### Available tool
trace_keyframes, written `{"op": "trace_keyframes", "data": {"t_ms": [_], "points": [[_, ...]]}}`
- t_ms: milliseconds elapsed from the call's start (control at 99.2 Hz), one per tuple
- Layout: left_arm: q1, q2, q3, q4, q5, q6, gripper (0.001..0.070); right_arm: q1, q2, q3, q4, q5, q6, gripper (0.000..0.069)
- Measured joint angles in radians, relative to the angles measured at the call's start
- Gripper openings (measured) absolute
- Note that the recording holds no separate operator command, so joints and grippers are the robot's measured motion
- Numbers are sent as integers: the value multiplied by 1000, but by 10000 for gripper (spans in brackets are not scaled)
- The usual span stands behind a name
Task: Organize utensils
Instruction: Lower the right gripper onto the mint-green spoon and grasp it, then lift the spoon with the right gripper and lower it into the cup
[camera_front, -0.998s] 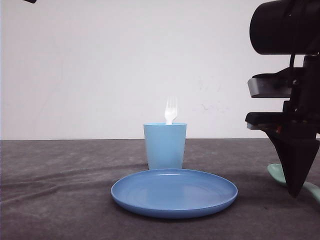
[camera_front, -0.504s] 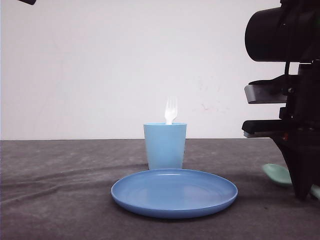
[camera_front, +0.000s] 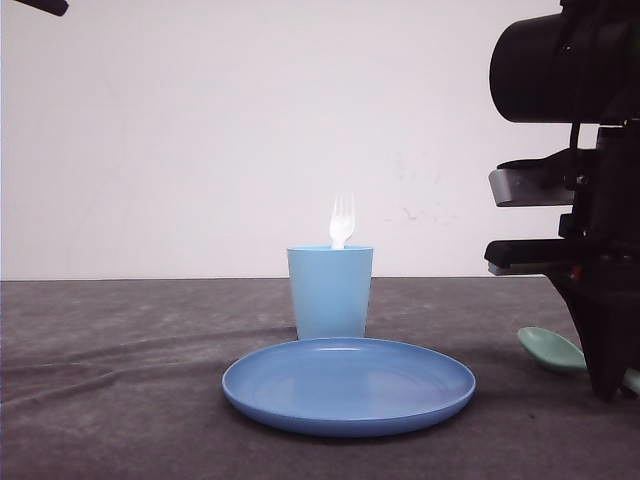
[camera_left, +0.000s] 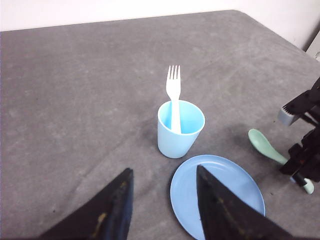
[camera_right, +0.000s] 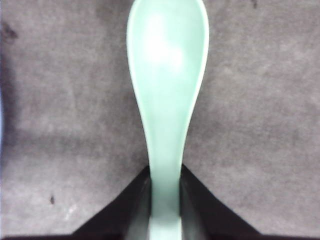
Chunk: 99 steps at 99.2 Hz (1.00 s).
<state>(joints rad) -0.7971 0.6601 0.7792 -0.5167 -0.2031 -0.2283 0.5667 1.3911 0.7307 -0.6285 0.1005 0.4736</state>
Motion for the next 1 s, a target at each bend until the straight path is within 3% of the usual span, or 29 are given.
{"op": "trace_keyframes", "data": {"t_ms": [333,544,736,998], "points": [[0,0,0,-2,0,0,229,46,-177,192,23,61,-49,81],[0,0,0,-1,0,0,229,130,-189,297,239,61,-134,81],[0,0,0,1,0,0,229,177,-132,297,457,60,-173,80],[0,15,0,2,0,0,229,188,37,297,612,76,-217,79]]}}
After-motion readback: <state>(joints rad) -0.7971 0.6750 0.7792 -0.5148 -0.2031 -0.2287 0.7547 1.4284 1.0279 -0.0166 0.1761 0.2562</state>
